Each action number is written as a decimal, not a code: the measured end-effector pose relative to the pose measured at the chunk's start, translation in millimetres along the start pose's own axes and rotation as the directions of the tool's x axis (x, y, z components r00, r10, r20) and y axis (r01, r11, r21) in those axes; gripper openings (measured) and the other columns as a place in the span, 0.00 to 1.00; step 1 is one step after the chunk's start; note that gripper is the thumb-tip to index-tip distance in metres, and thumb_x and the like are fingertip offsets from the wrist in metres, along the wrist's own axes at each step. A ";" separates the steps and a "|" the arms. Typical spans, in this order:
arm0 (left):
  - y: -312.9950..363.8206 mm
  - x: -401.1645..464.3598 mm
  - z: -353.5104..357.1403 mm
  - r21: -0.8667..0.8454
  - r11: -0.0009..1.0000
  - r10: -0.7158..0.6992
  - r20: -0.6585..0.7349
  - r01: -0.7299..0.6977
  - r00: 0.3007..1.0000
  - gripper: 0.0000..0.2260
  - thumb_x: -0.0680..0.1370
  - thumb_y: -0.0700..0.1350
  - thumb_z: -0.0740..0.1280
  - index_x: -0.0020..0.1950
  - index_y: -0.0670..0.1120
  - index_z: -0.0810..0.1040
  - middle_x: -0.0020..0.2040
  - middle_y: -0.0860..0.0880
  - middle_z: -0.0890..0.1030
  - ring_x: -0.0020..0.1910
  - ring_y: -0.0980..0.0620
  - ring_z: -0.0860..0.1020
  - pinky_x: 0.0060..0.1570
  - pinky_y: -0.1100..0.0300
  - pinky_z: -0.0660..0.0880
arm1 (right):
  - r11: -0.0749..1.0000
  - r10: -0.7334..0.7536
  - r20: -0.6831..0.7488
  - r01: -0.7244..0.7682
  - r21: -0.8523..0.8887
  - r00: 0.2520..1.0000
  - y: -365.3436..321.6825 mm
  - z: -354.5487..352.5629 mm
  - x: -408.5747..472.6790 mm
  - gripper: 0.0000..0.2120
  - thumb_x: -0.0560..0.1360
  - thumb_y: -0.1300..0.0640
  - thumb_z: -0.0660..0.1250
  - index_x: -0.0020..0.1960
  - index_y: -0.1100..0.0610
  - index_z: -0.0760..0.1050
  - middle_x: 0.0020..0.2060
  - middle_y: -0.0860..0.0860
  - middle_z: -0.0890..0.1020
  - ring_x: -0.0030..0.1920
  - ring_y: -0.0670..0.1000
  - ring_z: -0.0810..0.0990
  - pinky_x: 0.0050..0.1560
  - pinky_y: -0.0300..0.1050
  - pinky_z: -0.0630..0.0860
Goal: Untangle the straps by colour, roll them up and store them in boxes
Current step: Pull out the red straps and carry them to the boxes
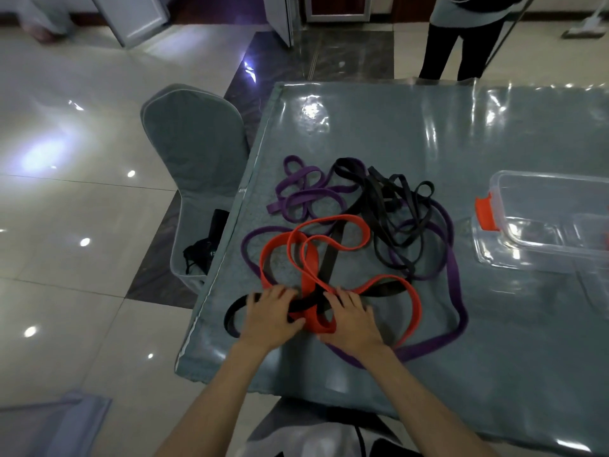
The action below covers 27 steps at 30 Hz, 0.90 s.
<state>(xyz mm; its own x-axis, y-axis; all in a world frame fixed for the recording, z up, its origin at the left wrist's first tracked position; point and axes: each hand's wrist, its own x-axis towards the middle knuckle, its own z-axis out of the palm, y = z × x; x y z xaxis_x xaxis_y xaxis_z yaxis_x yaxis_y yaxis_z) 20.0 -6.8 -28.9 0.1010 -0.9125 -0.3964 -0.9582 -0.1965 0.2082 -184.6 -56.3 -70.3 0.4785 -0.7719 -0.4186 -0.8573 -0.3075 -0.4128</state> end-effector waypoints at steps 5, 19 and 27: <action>18.9 10.9 17.5 -0.074 0.996 -0.048 -0.091 0.041 0.995 0.14 0.82 0.51 0.67 0.67 0.52 0.75 0.59 0.50 0.85 0.60 0.47 0.82 0.64 0.51 0.72 | 0.997 0.083 -0.127 -0.083 0.009 0.988 -7.3 -5.2 -1.3 0.53 0.72 0.29 0.71 0.85 0.54 0.52 0.76 0.50 0.66 0.76 0.54 0.65 0.72 0.59 0.69; -51.5 52.4 -41.0 -0.793 0.604 -0.344 -0.348 -0.078 0.872 0.05 0.81 0.50 0.72 0.52 0.55 0.76 0.42 0.54 0.83 0.42 0.52 0.82 0.43 0.53 0.78 | 0.899 0.432 -0.246 -0.393 0.191 0.868 18.0 -23.3 -11.7 0.57 0.69 0.27 0.73 0.84 0.58 0.58 0.76 0.55 0.71 0.77 0.60 0.70 0.69 0.62 0.75; -63.5 92.9 -71.7 -0.860 0.488 -0.365 -0.357 -0.150 0.860 0.05 0.83 0.54 0.70 0.57 0.56 0.79 0.49 0.58 0.84 0.51 0.60 0.82 0.53 0.56 0.79 | 0.972 0.170 -0.096 -0.183 -0.147 0.981 5.5 -19.0 -6.5 0.26 0.77 0.35 0.67 0.73 0.40 0.71 0.69 0.48 0.75 0.76 0.56 0.69 0.73 0.62 0.66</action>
<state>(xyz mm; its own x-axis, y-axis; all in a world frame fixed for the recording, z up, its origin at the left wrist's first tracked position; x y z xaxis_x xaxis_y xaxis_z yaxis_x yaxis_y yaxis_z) 109.4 -104.9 -14.9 0.5320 -0.8411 -0.0973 -0.2523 -0.2672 0.9300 -196.0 -63.6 -54.5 0.3056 -0.8628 -0.4027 -0.9487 -0.2400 -0.2057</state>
